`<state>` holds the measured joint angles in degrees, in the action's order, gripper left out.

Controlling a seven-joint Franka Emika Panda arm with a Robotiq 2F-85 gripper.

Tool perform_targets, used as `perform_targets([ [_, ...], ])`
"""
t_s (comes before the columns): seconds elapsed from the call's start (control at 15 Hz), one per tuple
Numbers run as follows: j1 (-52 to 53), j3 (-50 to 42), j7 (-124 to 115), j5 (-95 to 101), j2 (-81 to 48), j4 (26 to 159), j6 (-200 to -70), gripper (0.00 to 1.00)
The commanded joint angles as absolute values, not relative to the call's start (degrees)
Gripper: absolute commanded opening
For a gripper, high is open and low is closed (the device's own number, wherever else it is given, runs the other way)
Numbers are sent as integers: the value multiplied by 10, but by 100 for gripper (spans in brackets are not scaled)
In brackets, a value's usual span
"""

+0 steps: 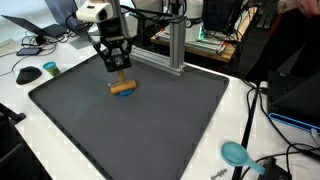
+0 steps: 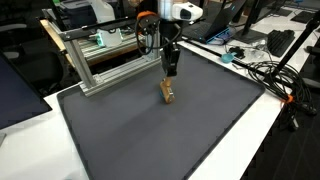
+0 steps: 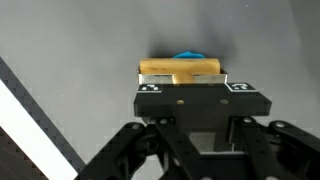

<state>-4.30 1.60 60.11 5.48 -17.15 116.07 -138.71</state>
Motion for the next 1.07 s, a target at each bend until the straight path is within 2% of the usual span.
perform_targets([
  [0.0, -56, 37, 637, 15, -202, 1155, -1398, 22],
  [1.0, -59, 47, 687, -16, -213, 1141, -1388, 22],
])
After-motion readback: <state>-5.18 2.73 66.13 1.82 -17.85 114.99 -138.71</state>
